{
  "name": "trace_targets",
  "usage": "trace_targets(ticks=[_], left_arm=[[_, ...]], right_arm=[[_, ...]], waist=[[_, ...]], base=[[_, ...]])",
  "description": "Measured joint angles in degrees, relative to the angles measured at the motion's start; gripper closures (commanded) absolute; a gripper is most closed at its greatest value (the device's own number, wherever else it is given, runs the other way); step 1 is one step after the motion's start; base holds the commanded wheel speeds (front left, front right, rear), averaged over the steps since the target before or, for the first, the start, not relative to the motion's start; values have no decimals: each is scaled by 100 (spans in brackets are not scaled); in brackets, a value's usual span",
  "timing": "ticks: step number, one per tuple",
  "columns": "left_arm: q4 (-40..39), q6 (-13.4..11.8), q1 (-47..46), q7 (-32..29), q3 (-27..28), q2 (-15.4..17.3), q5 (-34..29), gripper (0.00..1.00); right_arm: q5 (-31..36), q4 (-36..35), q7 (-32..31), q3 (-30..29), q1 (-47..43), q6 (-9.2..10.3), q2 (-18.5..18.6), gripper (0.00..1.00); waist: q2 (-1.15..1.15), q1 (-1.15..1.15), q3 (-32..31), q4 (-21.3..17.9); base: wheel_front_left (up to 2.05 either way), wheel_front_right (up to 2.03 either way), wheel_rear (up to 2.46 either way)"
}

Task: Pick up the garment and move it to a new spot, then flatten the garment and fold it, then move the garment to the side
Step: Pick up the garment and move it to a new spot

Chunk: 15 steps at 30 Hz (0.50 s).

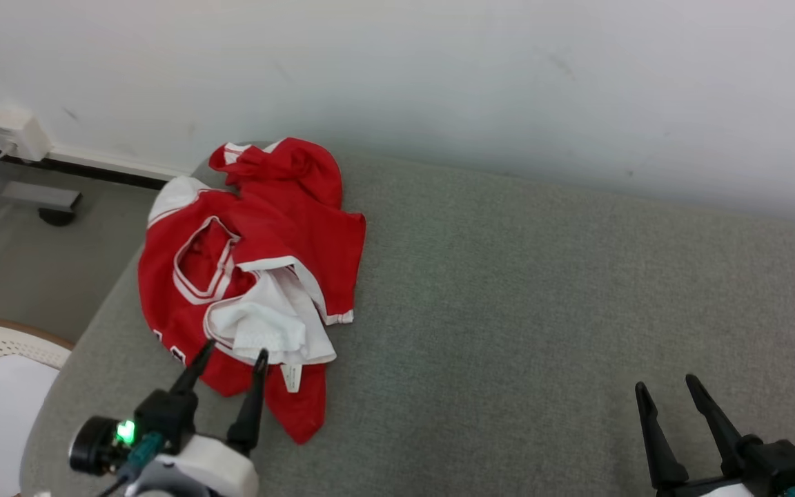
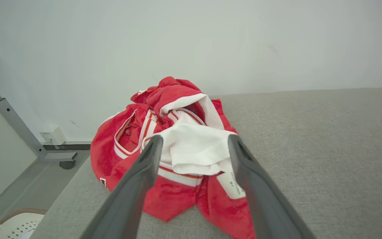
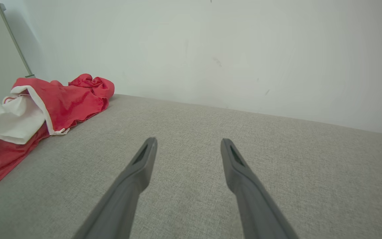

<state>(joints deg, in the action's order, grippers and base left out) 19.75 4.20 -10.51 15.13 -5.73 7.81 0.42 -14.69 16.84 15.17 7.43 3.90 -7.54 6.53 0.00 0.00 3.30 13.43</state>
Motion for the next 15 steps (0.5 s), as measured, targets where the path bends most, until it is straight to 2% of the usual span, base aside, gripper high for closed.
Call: trace_targets(ticks=[8, 15], left_arm=[[1003, -34, -1379, -27, -97, 344, -312, 0], [1760, -291, -2199, -183, -101, 573, -472, 0]], right_arm=[[-91, -77, 0, 85, 420, 0, 37, 0], [-147, -129, 0, 35, 595, 0, 37, 0]], waist=[[0, 0, 567, -348], [0, 1, 1027, -659]], base=[[0, 0, 0], [0, 0, 0]])
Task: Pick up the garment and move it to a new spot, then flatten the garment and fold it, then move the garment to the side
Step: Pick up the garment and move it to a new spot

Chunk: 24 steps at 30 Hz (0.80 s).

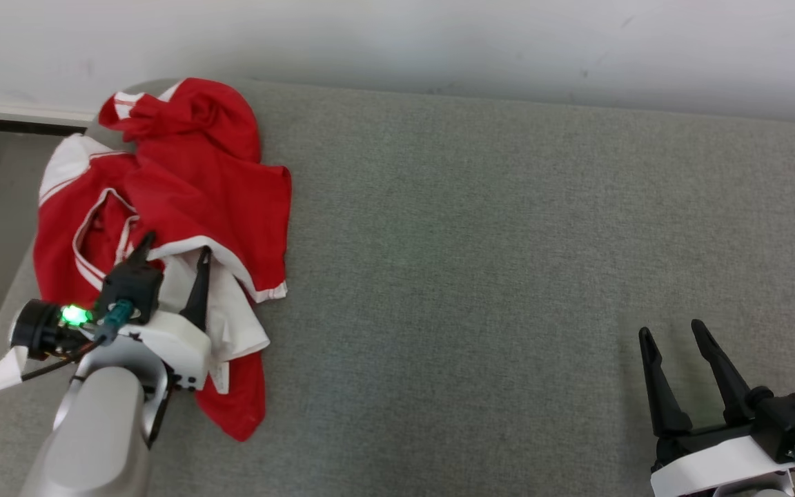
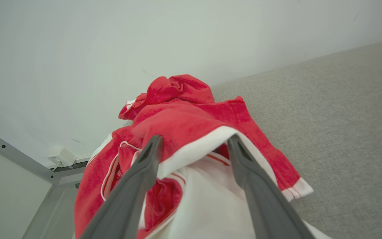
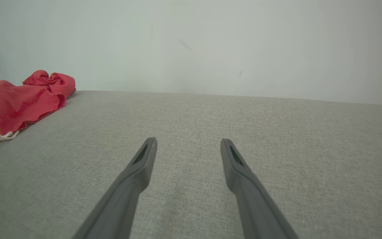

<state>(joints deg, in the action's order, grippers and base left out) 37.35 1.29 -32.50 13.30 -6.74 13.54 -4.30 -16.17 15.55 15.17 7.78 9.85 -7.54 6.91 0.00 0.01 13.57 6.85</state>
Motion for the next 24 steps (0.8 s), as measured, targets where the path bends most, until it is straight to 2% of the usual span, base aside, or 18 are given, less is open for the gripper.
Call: trace_targets(ticks=[5, 16, 17, 18, 19, 20, 24], left_arm=[[376, -168, -303, -34, -2, 93, -90, 0], [650, -281, -807, 49, -80, 197, -90, 0], [693, -278, -853, 58, -86, 202, -90, 18], [743, -278, -895, 66, -90, 211, -90, 55], [810, -278, -935, 66, -92, 223, -89, 85], [872, -277, -968, 64, -90, 238, -86, 100], [1036, -279, -1065, 65, -97, 247, -62, 100]], right_arm=[[-15, -29, 0, -32, 69, 0, -11, 0], [-32, -62, 0, 24, 237, 0, -29, 0], [-33, -62, 0, 31, 264, 0, -29, 0], [-42, -62, 0, 42, 296, 0, -29, 0], [-51, -63, 0, 54, 309, 0, -30, 0], [-51, -58, 0, 70, 309, 0, -33, 0], [-71, -37, 0, 101, 311, 0, -51, 0]], waist=[[0, 0, 196, -171], [0, 0, 391, -267], [0, 0, 409, -275], [0, 0, 423, -285], [0, 0, 436, -298], [0, 0, 446, -312], [0, 0, 440, -368]], base=[[0, 0, 0], [0, 0, 0], [0, 0, 0], [0, 0, 0], [0, 0, 0], [0, 0, 0], [0, 0, 0]])
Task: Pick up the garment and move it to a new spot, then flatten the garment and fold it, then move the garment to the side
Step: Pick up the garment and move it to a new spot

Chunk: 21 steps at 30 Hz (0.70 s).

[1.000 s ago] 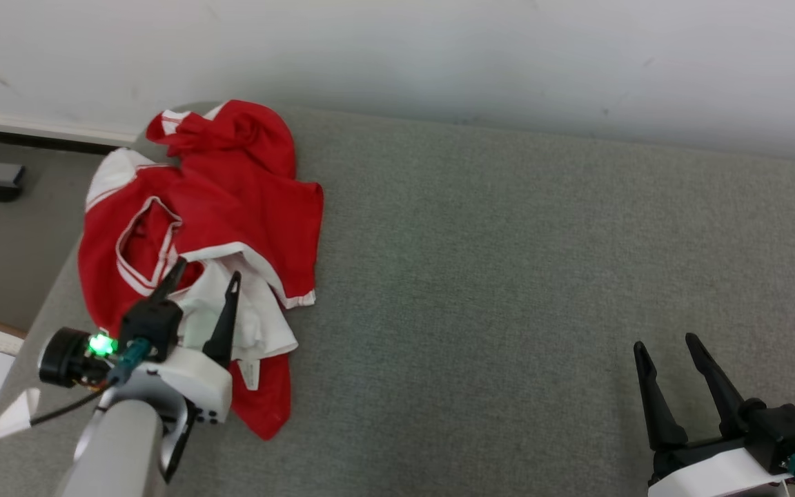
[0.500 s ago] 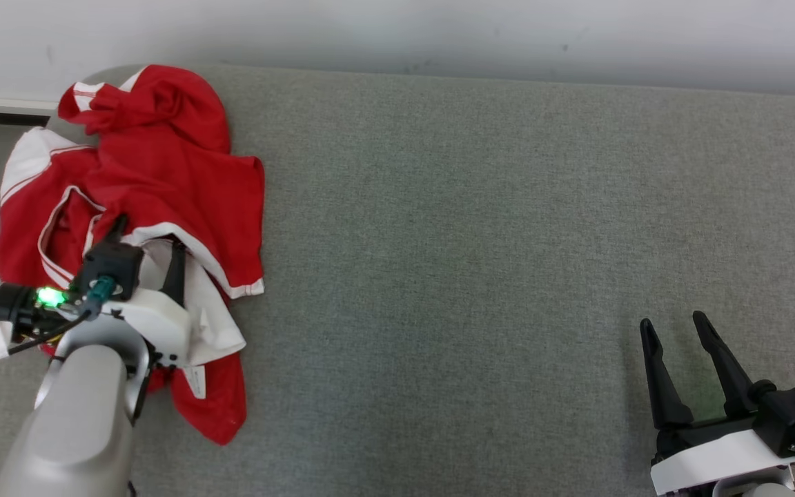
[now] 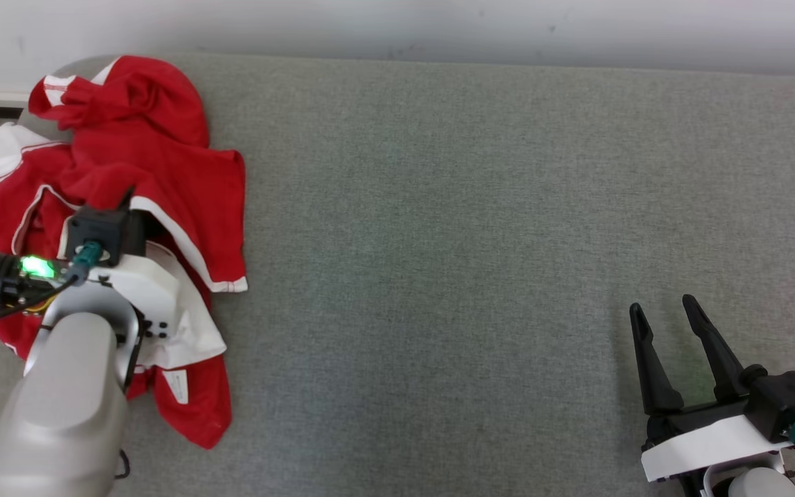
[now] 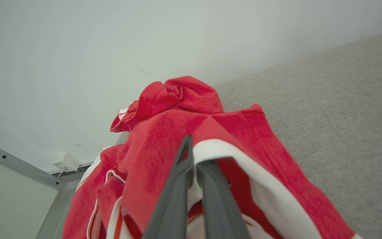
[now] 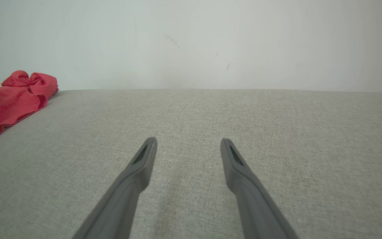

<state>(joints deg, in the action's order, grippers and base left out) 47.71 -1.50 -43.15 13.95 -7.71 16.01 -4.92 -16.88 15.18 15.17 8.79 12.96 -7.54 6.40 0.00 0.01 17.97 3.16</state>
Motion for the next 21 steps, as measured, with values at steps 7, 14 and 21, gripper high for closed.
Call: trace_targets(ticks=[7, 14, 21], left_arm=[[-130, -53, -69, 83, 51, -36, 211, 100], [-667, 78, -69, 112, 23, -180, 441, 100], [-1189, 443, -209, -2, -47, -237, 650, 100]], right_arm=[[-31, 65, 0, -10, -10, 0, -41, 0], [-64, 123, 0, -15, -141, 0, -92, 0], [-89, 178, 0, -18, -402, 0, -127, 0]], waist=[[0, 0, -193, -96], [0, -1, -594, -204], [0, -1, -1115, -375]], base=[[0, 0, 0], [0, 0, 0], [0, 0, 0]])
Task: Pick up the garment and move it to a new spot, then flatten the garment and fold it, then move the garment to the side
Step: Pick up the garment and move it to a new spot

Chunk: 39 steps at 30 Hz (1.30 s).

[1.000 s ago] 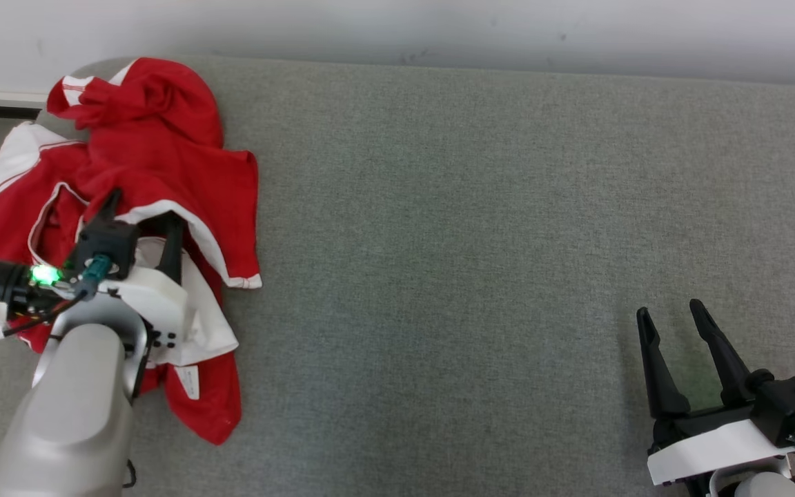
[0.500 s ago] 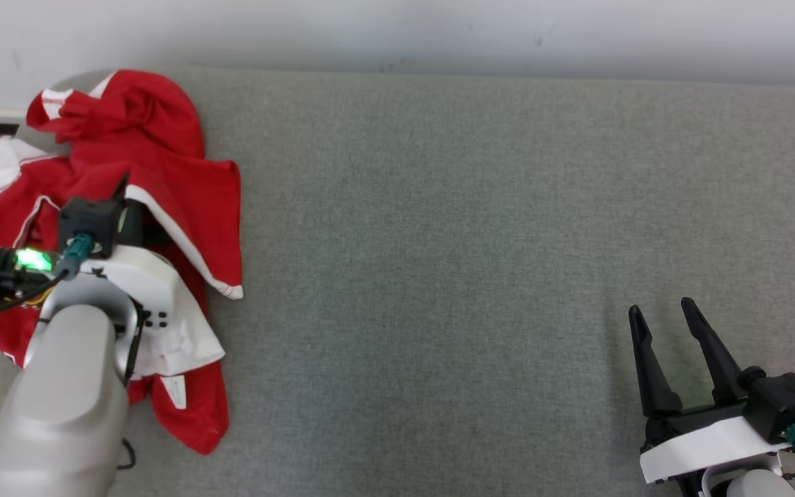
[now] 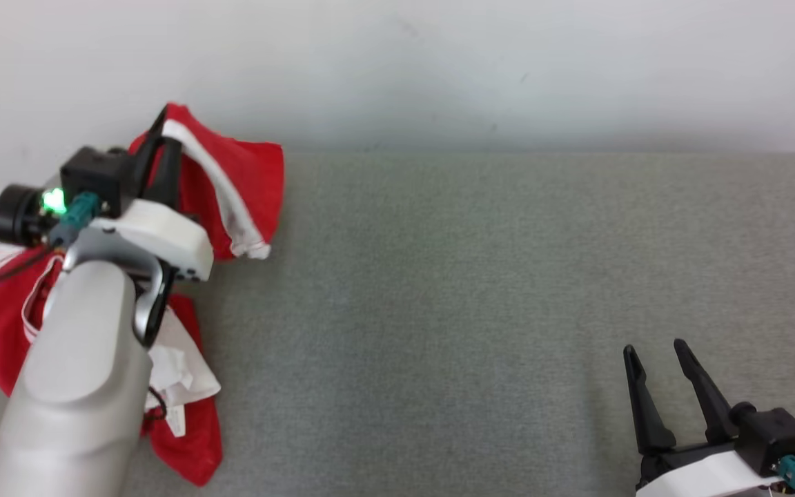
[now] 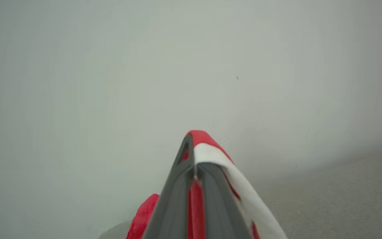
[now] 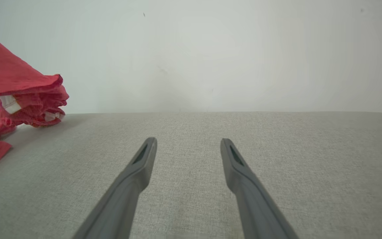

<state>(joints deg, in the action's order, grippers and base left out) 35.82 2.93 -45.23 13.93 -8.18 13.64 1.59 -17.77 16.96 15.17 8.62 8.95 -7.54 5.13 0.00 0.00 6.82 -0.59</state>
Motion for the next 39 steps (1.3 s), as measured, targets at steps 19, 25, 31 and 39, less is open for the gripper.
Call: trace_targets(ticks=[19, 25, 31, 39], left_arm=[[-3332, 419, 534, -2042, -780, -266, 1193, 100], [-3935, 435, 666, -2405, -1181, -334, 1363, 100], [-3791, 358, 808, -2424, -1358, -516, 1428, 100], [-2687, 152, 1149, -1956, -1809, -851, 1341, 100]], right_arm=[[-43, 4, 0, -77, -368, 0, -85, 0], [-55, -21, 0, -67, -326, 0, -134, 0], [-100, -30, 0, -69, -233, 0, -177, 0], [-146, -33, 0, -75, -171, 0, -198, 0]], waist=[[0, 0, -527, -912], [0, 0, -400, -1239], [0, 0, -165, -1568], [0, 0, 132, -1932]], base=[[0, 0, 0], [0, 0, 0], [0, 0, 0], [0, 0, 0]])
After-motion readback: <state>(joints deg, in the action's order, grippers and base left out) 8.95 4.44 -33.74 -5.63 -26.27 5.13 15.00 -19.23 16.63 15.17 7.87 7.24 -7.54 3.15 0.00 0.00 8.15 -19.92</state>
